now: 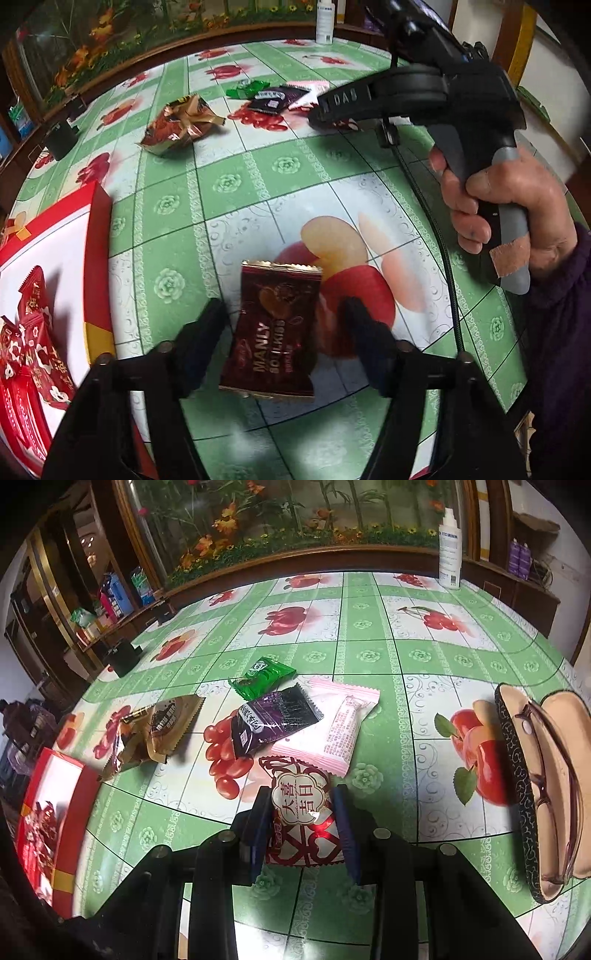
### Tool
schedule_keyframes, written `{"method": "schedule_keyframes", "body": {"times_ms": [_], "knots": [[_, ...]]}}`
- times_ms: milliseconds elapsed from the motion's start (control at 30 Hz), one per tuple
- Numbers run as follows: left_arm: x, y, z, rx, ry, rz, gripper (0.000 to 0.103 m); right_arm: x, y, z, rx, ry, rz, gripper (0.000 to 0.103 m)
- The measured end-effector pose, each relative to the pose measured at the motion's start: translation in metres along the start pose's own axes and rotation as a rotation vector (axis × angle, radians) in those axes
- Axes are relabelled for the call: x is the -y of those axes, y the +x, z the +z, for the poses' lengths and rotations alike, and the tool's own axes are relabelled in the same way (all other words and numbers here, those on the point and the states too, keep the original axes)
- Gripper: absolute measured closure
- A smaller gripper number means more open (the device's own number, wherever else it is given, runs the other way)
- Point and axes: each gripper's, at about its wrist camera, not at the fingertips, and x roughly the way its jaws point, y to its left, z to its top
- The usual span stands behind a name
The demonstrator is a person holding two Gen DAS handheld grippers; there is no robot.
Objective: Organize snacks
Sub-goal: 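Lift and carry both held packets over the tray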
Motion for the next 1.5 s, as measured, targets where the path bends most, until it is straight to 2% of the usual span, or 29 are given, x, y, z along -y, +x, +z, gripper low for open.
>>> {"method": "schedule_keyframes", "body": {"times_ms": [33, 67, 200, 433, 700, 867, 967, 1067, 1167, 1500], "knots": [[-0.002, -0.001, 0.000, 0.009, 0.000, 0.001, 0.053, -0.002, 0.000, -0.001, 0.002, -0.014, -0.012, 0.068], [-0.001, -0.004, -0.002, 0.017, 0.002, 0.002, 0.064, -0.004, 0.000, -0.001, 0.004, -0.025, -0.022, 0.068], [-0.001, -0.006, -0.006, 0.038, 0.009, 0.004, 0.066, -0.007, 0.000, -0.002, 0.006, -0.040, -0.041, 0.069], [-0.001, -0.020, -0.017, 0.071, -0.012, -0.014, 0.067, 0.003, -0.003, -0.003, 0.004, 0.016, -0.001, 0.071], [-0.016, -0.056, -0.023, 0.166, -0.054, -0.013, 0.067, -0.001, -0.006, -0.006, -0.002, 0.043, 0.102, 0.073], [-0.044, -0.079, -0.034, 0.214, -0.123, 0.002, 0.067, -0.010, -0.010, -0.010, -0.004, 0.061, 0.215, 0.074], [-0.068, -0.088, -0.040, 0.238, -0.185, 0.021, 0.067, -0.026, -0.020, -0.012, 0.039, 0.015, 0.259, 0.074], [-0.091, -0.095, -0.047, 0.257, -0.241, 0.046, 0.067, -0.048, -0.032, -0.016, 0.086, -0.041, 0.348, 0.074], [-0.111, -0.100, -0.055, 0.272, -0.289, 0.067, 0.067, -0.077, -0.043, -0.023, 0.133, -0.134, 0.382, 0.074], [-0.160, -0.099, -0.073, 0.282, -0.395, 0.138, 0.067, -0.165, -0.044, -0.040, 0.124, -0.262, 0.457, 0.075]]}}
